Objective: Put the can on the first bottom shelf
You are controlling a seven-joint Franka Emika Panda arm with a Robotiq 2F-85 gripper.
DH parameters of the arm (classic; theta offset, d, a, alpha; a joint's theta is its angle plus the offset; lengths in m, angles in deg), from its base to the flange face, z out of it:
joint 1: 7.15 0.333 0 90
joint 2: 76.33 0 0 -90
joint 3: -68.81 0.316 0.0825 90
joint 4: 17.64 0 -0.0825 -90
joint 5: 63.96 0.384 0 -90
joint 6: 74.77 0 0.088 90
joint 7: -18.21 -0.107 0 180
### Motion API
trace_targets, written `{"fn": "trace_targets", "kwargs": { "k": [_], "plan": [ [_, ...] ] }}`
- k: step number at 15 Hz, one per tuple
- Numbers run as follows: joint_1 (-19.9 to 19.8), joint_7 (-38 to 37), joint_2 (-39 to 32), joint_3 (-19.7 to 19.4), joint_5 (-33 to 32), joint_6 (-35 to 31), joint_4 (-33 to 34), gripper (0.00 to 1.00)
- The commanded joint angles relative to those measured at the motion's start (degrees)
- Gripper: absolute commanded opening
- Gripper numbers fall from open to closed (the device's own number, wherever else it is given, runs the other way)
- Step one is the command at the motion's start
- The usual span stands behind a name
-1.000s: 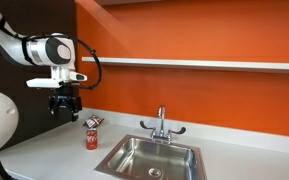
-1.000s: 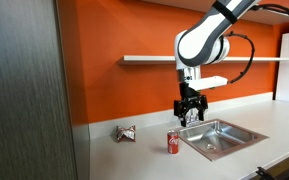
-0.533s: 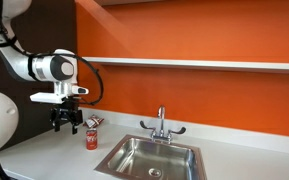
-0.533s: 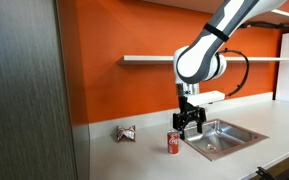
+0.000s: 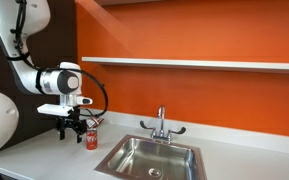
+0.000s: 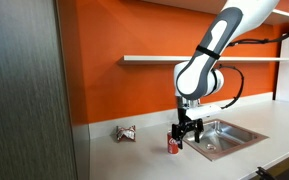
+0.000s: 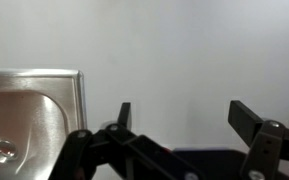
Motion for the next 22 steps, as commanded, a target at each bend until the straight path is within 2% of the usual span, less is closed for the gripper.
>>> {"fn": "trace_targets", "kwargs": {
  "k": [1, 10, 16, 22],
  "plan": [
    [-0.5, -1.3, -4.8, -1.0, -2.0, -4.6, 1.7, 1.00],
    [0.4, -5.6, -10.7, -4.3, -5.5, -15.7, 2.9, 1.00],
    [1.7, -13.0, -11.8, -8.0, -13.0, -21.8, 3.2, 1.00],
    [3.5, -20.6, -12.6, -11.5, -20.7, -25.0, 4.2, 1.00]
  ]
}}
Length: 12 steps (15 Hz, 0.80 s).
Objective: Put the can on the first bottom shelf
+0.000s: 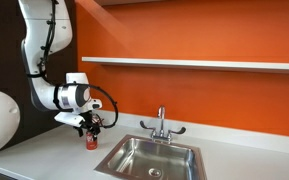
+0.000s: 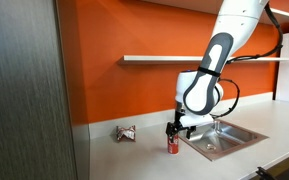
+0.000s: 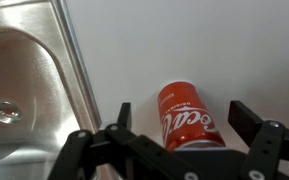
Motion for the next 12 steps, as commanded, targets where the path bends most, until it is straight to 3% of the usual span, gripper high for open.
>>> {"fn": "trace_targets", "kwargs": {
  "k": [1, 12],
  "plan": [
    [2.1, -5.9, -1.2, -2.6, -5.3, -1.8, 1.5, 1.00],
    [7.8, -17.5, -4.3, -9.3, -15.9, -4.8, 4.1, 1.00]
  ]
}}
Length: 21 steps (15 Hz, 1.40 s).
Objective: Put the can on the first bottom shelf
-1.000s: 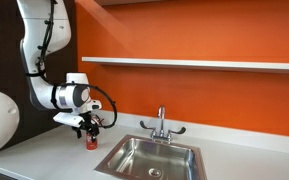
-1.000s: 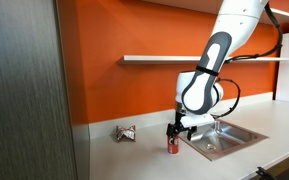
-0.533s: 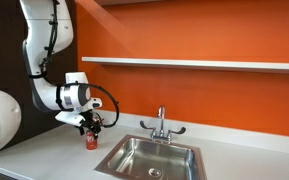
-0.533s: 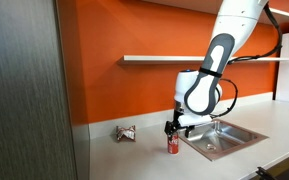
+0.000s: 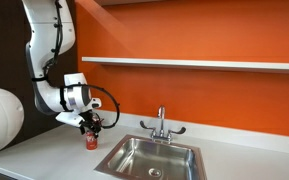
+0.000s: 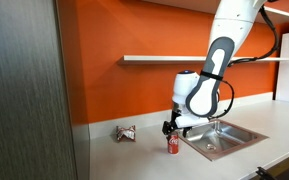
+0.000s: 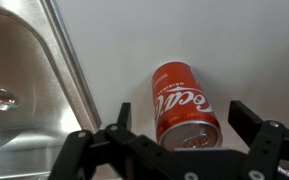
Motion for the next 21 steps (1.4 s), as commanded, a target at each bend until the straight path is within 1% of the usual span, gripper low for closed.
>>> {"fn": "trace_targets", "kwargs": {
  "k": [1, 5, 10, 11, 12, 16, 17, 21],
  "plan": [
    [3.1, -5.7, -2.3, -3.6, -4.7, -1.9, 1.8, 1.00],
    [6.2, -9.0, -4.1, -7.1, -7.6, -3.0, 2.9, 1.00],
    [10.4, -11.7, -5.7, -11.2, -9.4, -4.1, 3.9, 1.00],
    [11.3, -12.3, -6.1, -12.2, -9.7, -4.4, 4.1, 0.75],
    [12.1, -12.5, -6.3, -12.8, -9.7, -4.6, 4.2, 0.74],
    [15.4, -13.2, -7.1, -16.2, -9.6, -5.4, 4.5, 0.42],
    [16.2, -13.4, -7.4, -17.1, -9.5, -5.7, 4.6, 0.38],
    [18.2, -13.0, -6.9, -18.9, -8.5, -5.3, 4.2, 0.38]
  ]
}}
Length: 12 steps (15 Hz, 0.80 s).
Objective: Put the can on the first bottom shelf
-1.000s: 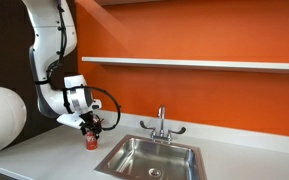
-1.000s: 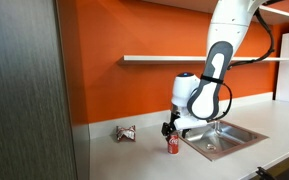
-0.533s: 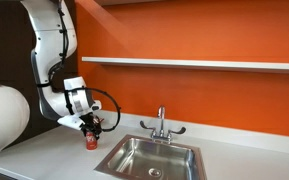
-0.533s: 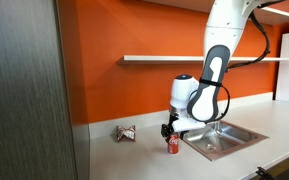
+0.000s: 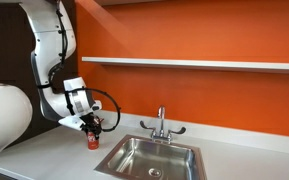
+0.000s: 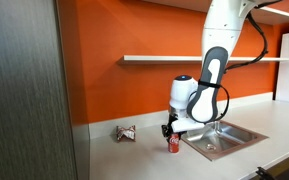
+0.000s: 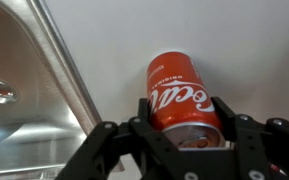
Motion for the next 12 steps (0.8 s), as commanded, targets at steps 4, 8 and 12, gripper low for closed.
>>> {"fn": "trace_targets", "kwargs": {
  "k": [4, 8, 12],
  "plan": [
    [1.4, -0.4, 2.4, -0.8, 0.6, 2.7, -0.6, 0.38],
    [-0.2, 1.3, 5.8, 2.0, 3.3, 6.7, -2.3, 0.38],
    [0.0, 2.8, 9.9, 4.0, 7.3, 12.0, -3.5, 0.38]
  ]
}}
